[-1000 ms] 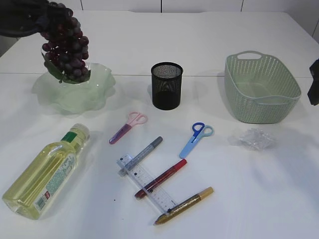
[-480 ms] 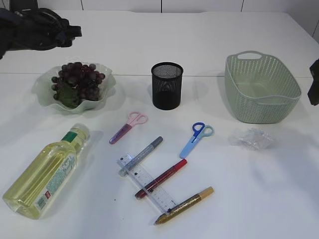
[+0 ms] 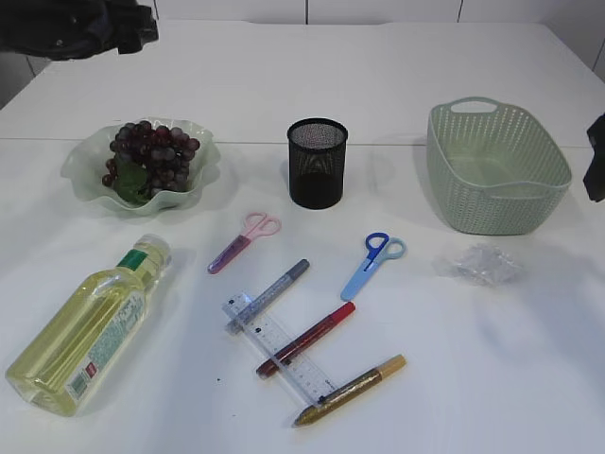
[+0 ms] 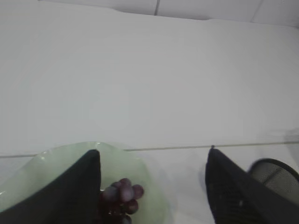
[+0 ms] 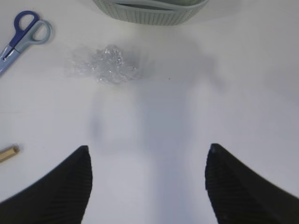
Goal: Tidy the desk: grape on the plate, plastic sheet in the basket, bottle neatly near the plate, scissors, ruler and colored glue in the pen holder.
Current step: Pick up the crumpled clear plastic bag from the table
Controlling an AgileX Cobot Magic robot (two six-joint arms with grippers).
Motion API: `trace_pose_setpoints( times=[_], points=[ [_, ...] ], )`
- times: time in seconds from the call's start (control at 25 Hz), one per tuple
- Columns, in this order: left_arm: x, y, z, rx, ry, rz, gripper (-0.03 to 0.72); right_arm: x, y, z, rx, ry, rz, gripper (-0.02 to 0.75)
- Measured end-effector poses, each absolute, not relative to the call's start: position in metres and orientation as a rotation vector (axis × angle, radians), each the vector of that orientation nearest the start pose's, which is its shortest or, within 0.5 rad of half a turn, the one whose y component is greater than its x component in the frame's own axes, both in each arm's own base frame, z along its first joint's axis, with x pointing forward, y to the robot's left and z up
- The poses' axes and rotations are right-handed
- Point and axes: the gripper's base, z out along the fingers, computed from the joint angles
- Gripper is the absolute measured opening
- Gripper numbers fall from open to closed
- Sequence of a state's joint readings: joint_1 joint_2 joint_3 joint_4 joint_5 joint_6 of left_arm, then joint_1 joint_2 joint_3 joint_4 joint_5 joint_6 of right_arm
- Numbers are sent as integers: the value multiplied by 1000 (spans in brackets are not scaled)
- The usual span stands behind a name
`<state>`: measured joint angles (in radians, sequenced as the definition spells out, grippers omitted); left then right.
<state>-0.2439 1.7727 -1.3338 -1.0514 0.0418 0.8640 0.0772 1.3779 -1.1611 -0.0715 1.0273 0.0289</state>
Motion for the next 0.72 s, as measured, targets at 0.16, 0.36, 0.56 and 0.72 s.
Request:
trace_pose_setpoints(
  times=[0.16, 0.36, 0.56, 0.72],
  points=[
    [384, -110, 318, 308, 1987, -408, 452, 273, 16, 312, -99, 2728, -64, 584],
    [363, -96, 317, 393, 2199, -492, 439, 273, 18, 312, -87, 2730, -30, 584],
    [341, -80, 297, 490, 2540, -456, 438, 273, 21, 311, -66, 2735, 30, 584],
    [327, -75, 291, 450, 2704, -433, 438, 273, 23, 310, -52, 2740, 68, 584]
  ],
)
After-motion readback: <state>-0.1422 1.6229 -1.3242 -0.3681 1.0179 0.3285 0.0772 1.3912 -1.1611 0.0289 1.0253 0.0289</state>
